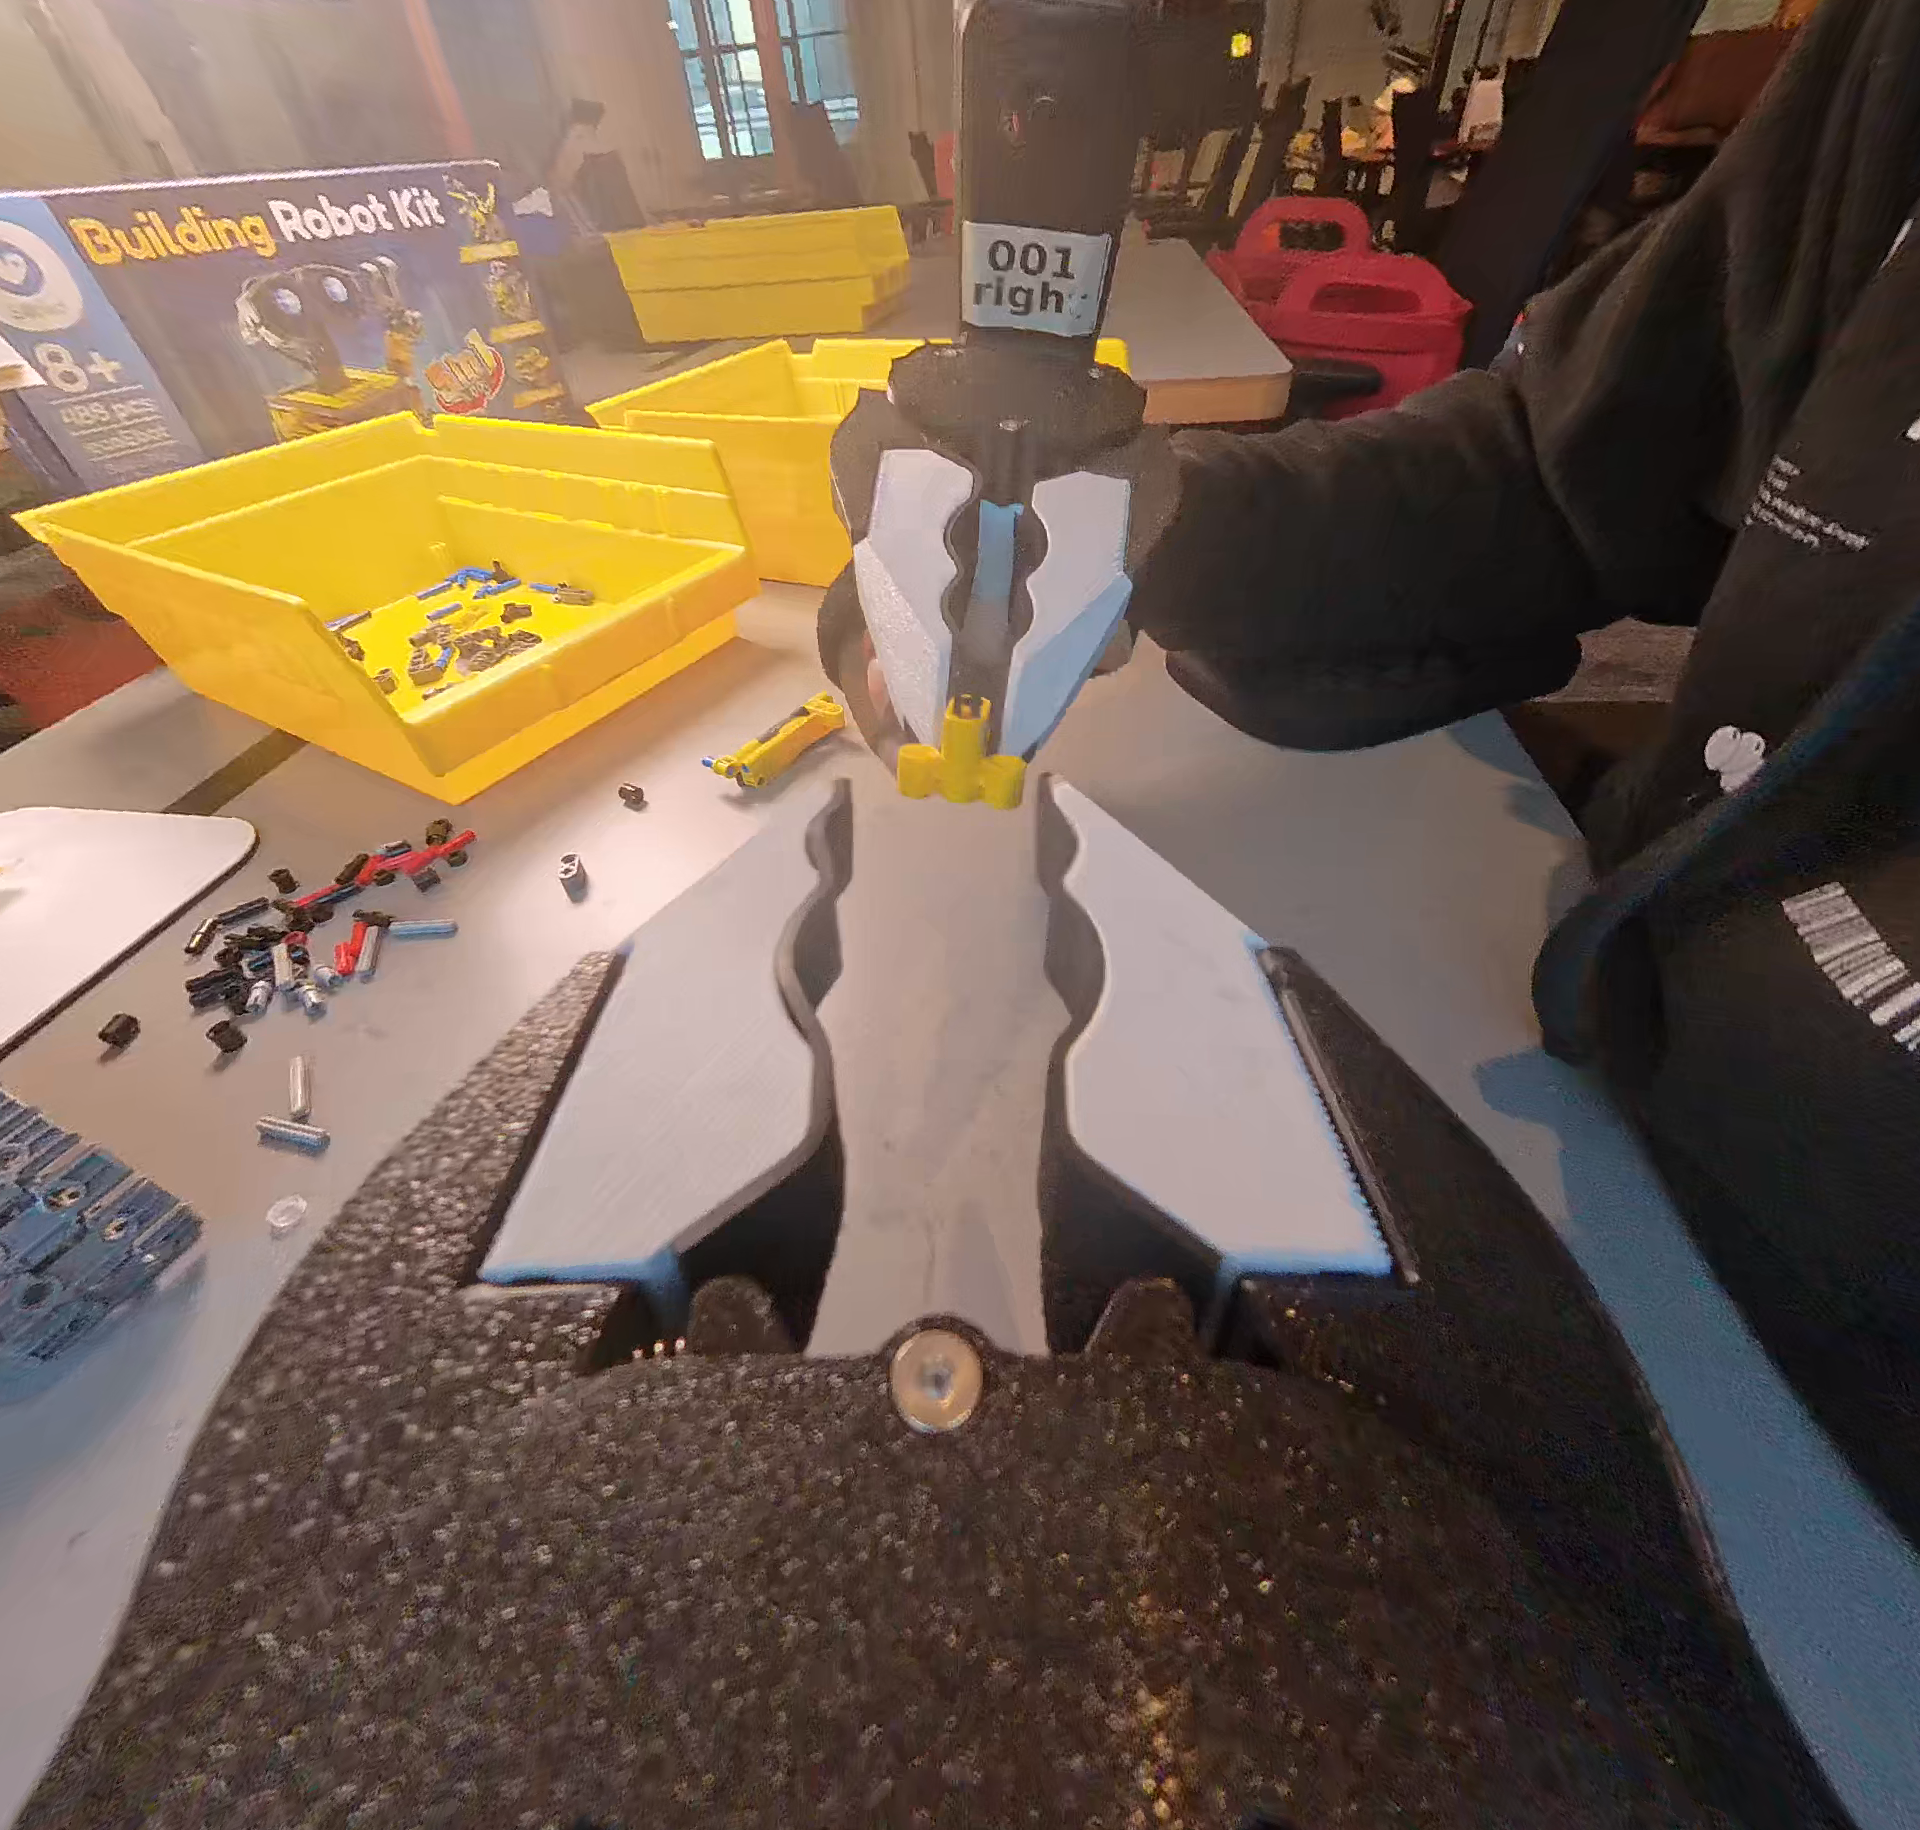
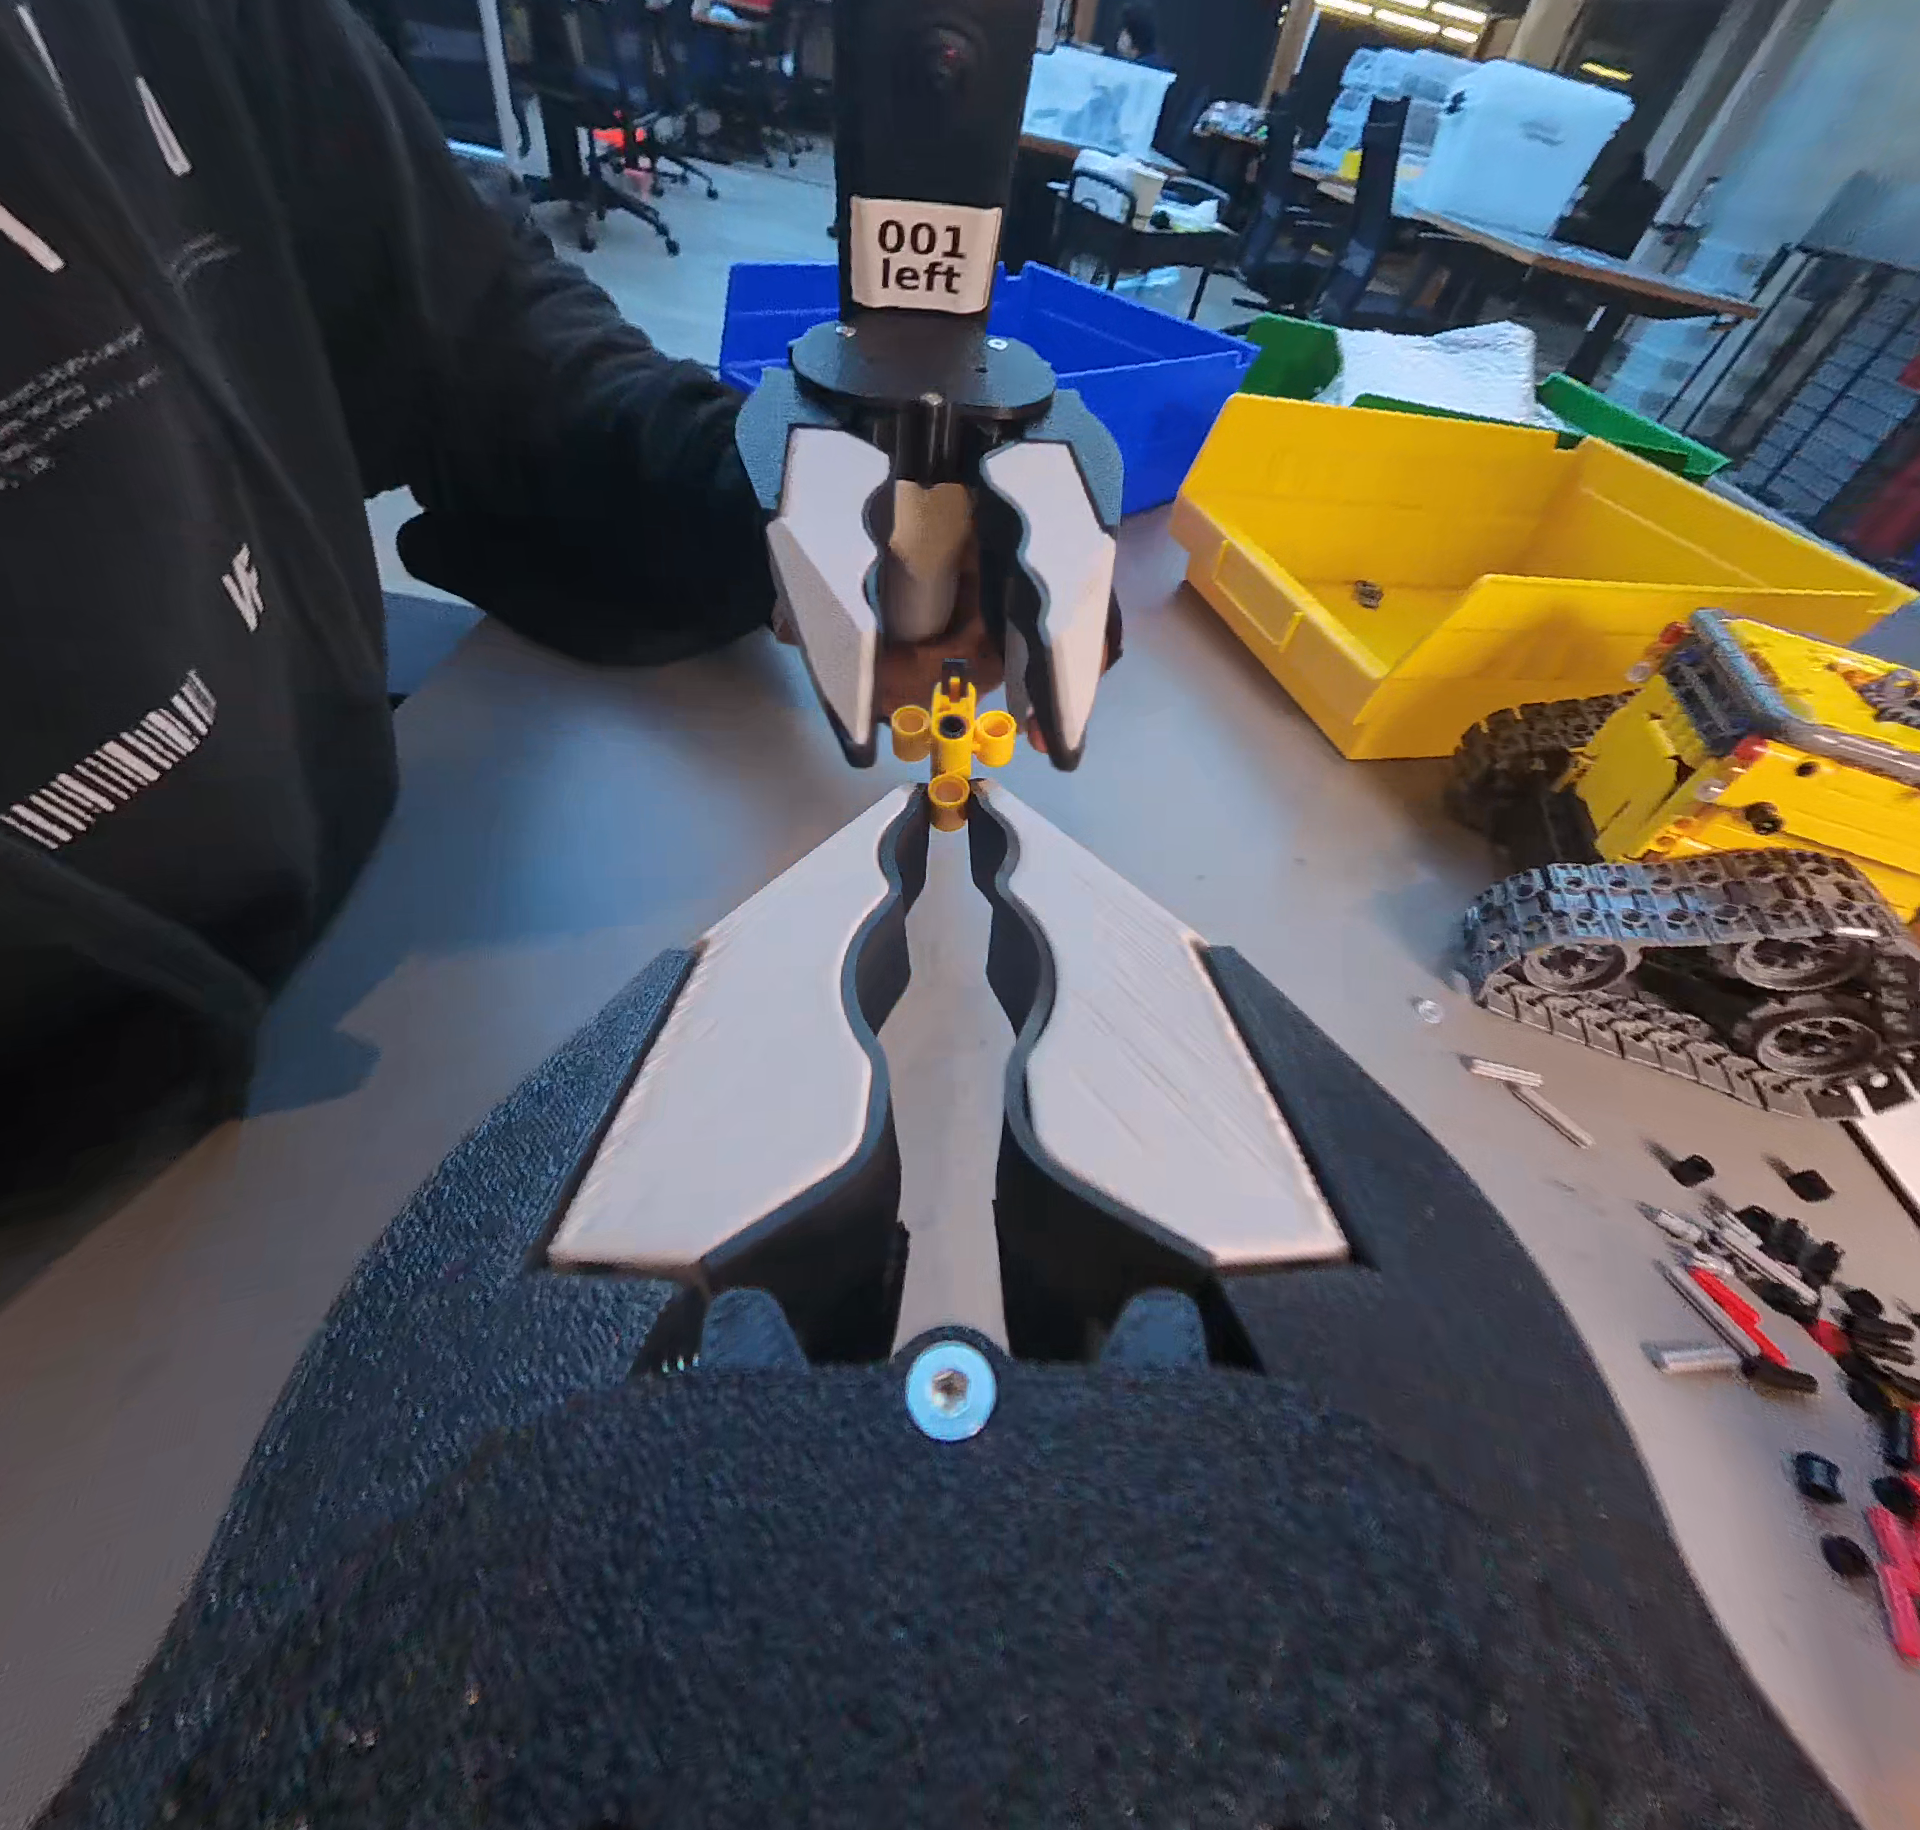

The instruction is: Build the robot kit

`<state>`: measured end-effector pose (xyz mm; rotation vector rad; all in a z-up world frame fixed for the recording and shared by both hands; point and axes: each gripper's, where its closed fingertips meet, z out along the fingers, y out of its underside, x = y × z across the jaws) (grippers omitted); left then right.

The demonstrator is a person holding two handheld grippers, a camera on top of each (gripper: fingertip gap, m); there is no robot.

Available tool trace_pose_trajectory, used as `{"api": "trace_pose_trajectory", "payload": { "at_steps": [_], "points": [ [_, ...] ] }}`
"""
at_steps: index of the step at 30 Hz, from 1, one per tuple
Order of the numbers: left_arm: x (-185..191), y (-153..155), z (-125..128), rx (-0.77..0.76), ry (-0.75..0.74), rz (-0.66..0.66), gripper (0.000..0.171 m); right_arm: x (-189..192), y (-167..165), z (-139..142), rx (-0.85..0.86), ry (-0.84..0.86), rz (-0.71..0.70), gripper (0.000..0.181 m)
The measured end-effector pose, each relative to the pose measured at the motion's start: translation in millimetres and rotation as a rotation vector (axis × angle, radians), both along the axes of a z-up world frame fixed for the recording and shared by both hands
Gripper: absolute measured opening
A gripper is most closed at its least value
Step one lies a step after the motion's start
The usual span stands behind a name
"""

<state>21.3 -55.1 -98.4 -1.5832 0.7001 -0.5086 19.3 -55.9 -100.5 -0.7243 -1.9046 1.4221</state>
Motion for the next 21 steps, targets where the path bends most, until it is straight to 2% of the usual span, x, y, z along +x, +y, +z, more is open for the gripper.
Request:
{"api": "trace_pose_trajectory", "payload": {
  "at_steps": [3, 10, 16, 21],
  "points": [
    [4.8, -2.1, -11.0, -0.023, 0.057, -0.022, 0.023, 1.0, -1.7, -9.0, 0.035, -0.011, 0.016, 0.007],
    [3.3, 3.2, -30.6, -0.046, 0.183, 0.014, 0.023, 0.7, 5.2, -24.1, 0.084, -0.065, -0.007, 0.007],
    [2.7, 7.3, -34.7, -0.046, 0.233, 0.051, 0.023, 0.3, 9.2, -25.3, 0.068, -0.066, -0.022, 0.007],
    [-4.4, 11.4, -26.5, 0.005, 0.248, 0.114, 0.022, -4.4, 15.9, -19.0, 0.007, -0.043, -0.058, 0.007]
  ]
}}
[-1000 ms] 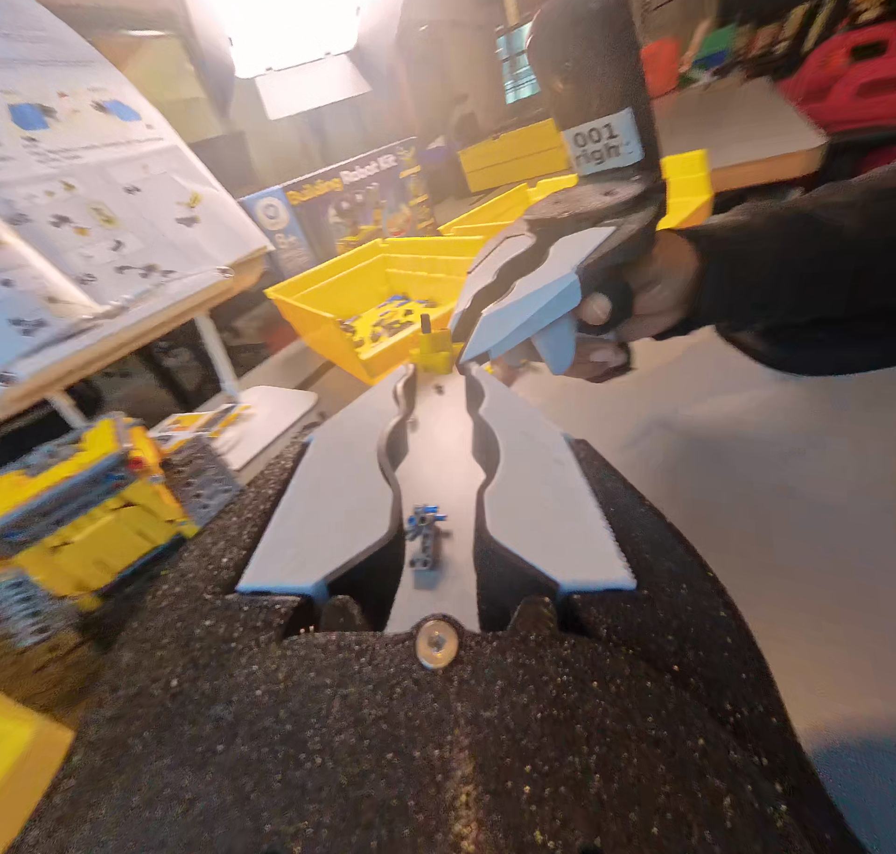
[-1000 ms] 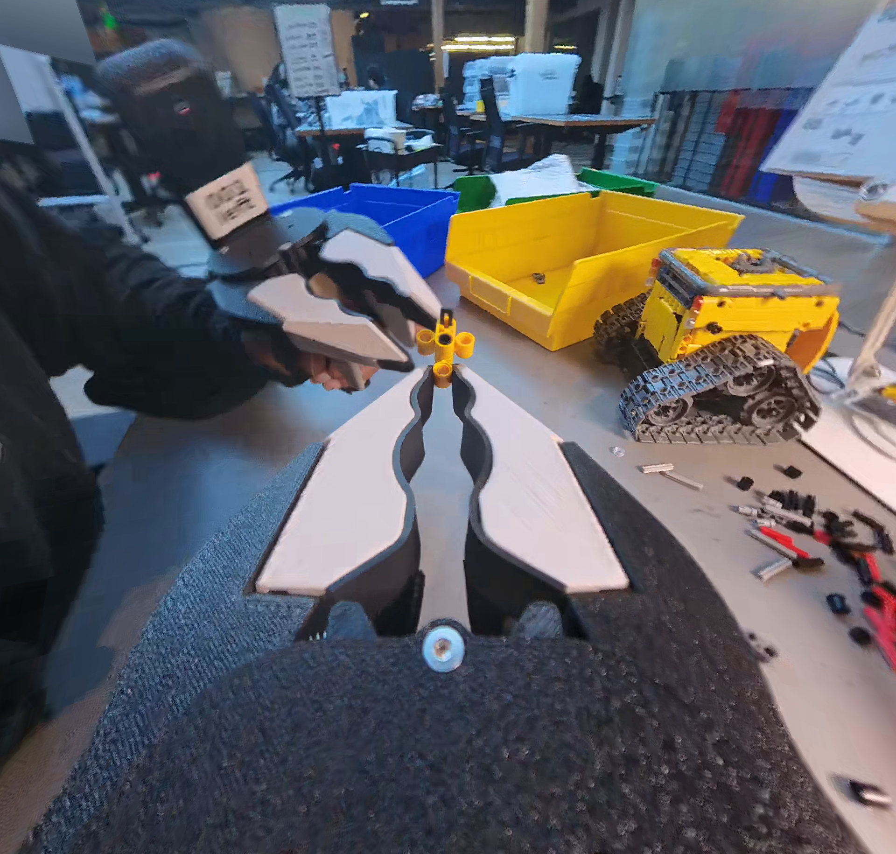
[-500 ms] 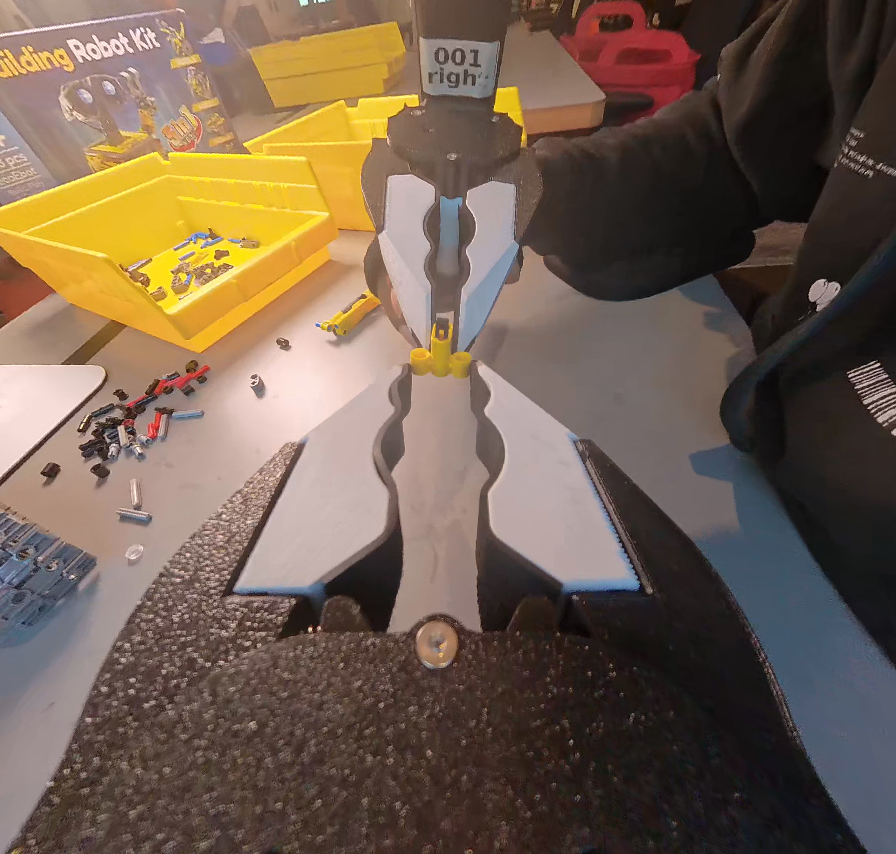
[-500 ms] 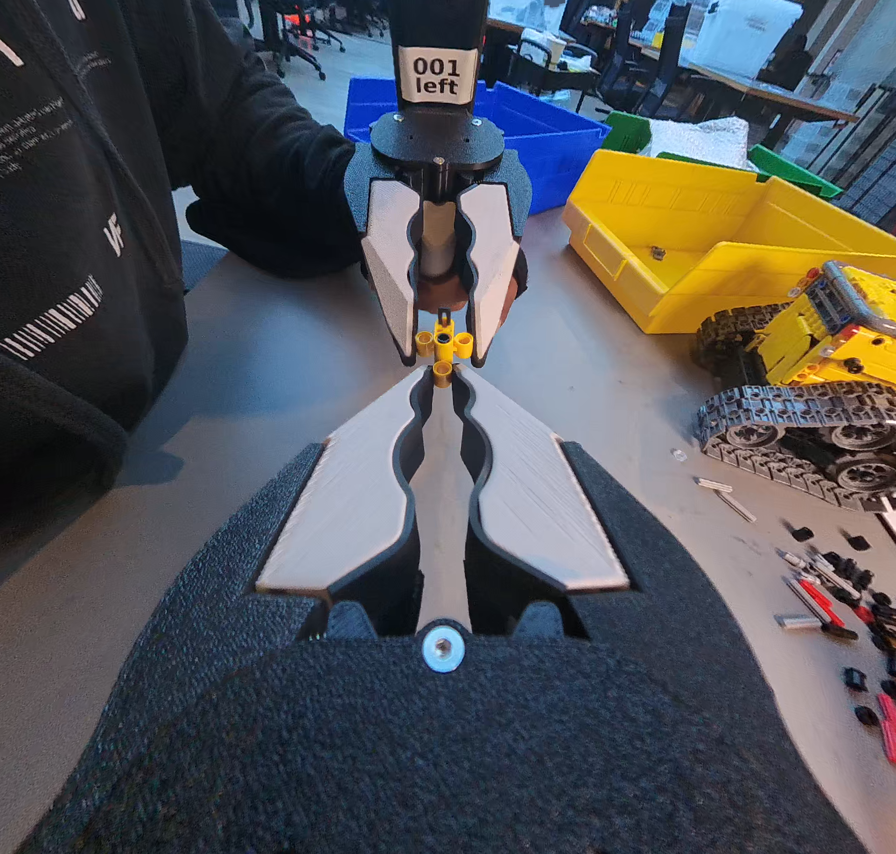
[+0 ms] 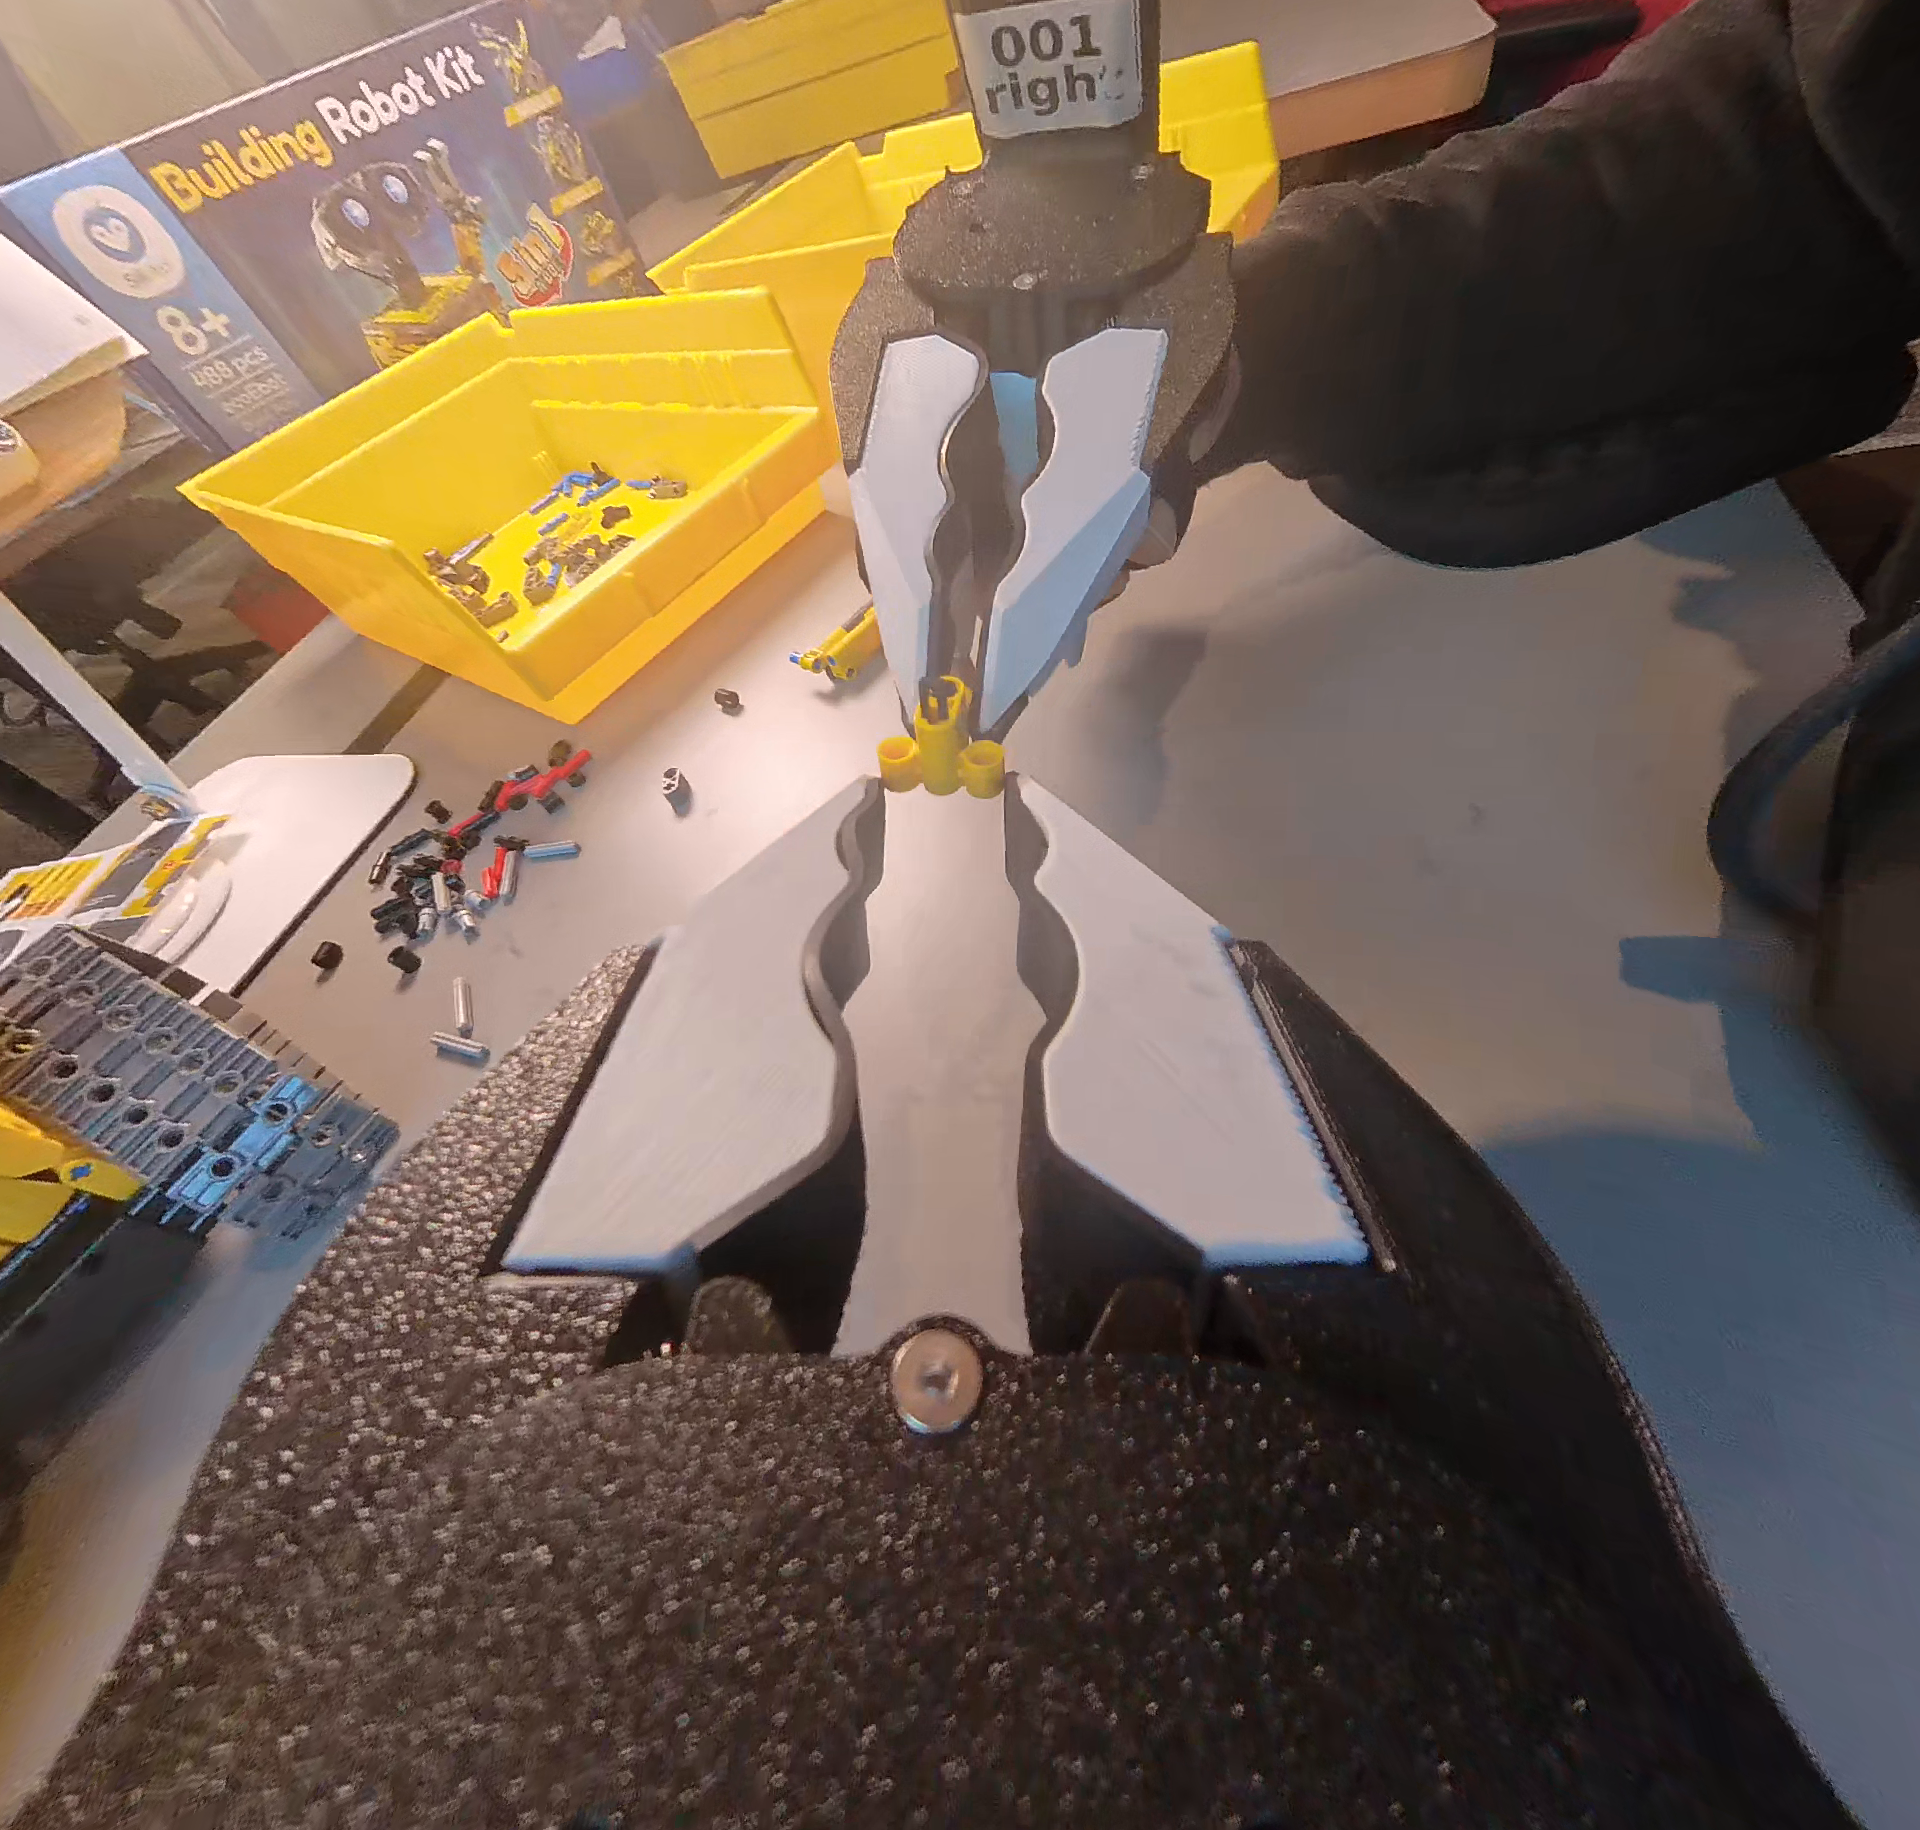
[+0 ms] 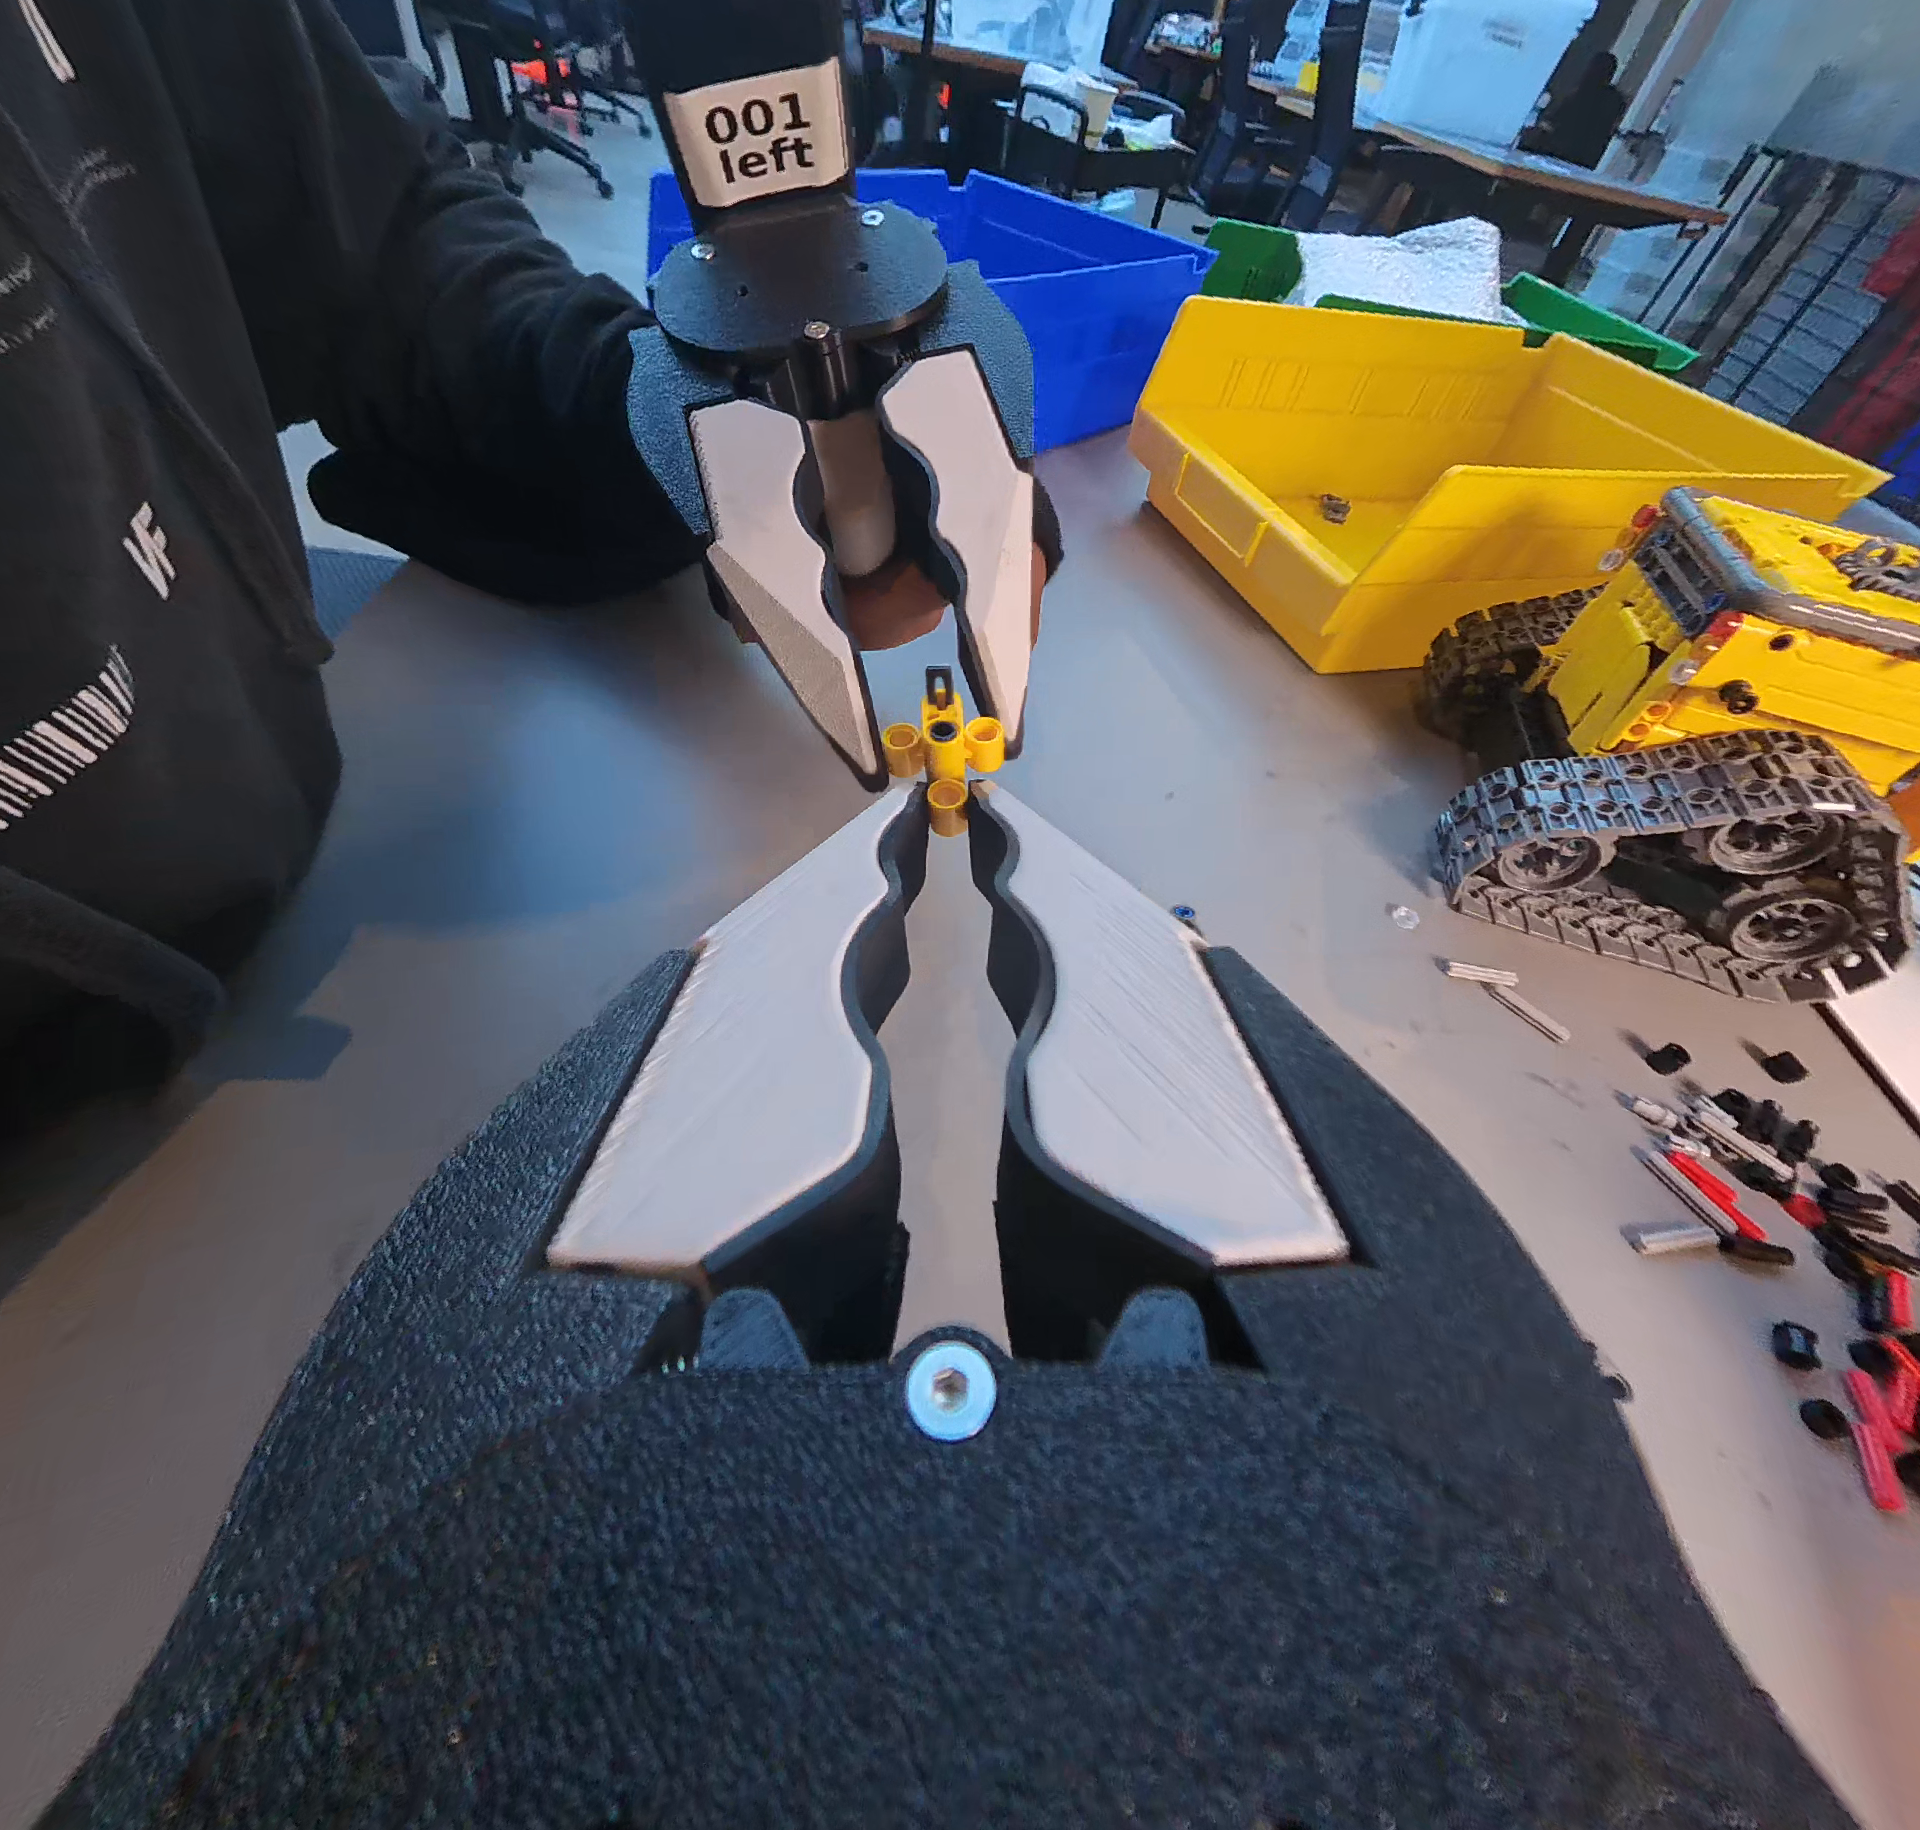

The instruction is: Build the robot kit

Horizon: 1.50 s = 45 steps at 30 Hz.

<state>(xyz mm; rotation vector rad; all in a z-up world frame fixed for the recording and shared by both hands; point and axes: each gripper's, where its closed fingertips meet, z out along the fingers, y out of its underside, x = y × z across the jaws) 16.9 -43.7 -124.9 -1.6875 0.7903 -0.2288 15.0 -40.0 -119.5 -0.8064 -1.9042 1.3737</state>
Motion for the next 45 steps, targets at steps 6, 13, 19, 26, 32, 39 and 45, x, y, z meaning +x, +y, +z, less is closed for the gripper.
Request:
{"api": "trace_pose_trajectory", "payload": {
  "at_steps": [6, 13, 19, 26, 32, 39, 45],
  "points": [
    [-4.6, 1.3, 4.1, 0.113, 0.147, 0.06, 0.007, -4.9, 5.0, -1.5, -0.04, -0.014, -0.034, 0.007],
    [-7.0, 2.7, 0.5, 0.128, 0.16, 0.079, 0.024, -4.1, 5.8, -7.5, -0.023, -0.027, -0.031, 0.007],
    [-2.0, -0.1, 1.0, 0.063, 0.035, 0.023, 0.036, -1.8, 0.4, -7.6, -0.026, -0.026, -0.004, 0.007],
    [-0.3, -0.7, -1.2, 0.077, 0.086, 0.026, 0.02, -1.5, -2.0, -8.8, -0.033, -0.025, 0.007, 0.007],
    [-1.6, -1.6, -3.0, 0.019, 0.03, 0.023, 0.013, -1.7, -1.2, -8.7, -0.035, -0.022, 0.005, 0.007],
    [-4.5, -3.0, -3.7, 0.019, 0.011, 0.012, 0.011, -1.5, 6.9, -10.5, -0.017, -0.026, -0.022, 0.007],
    [-18.9, 2.6, -17.2, -0.062, -0.006, 0.044, 0.031, -0.5, 24.1, -46.5, 0.111, -0.207, -0.081, 0.007]
  ]
}}
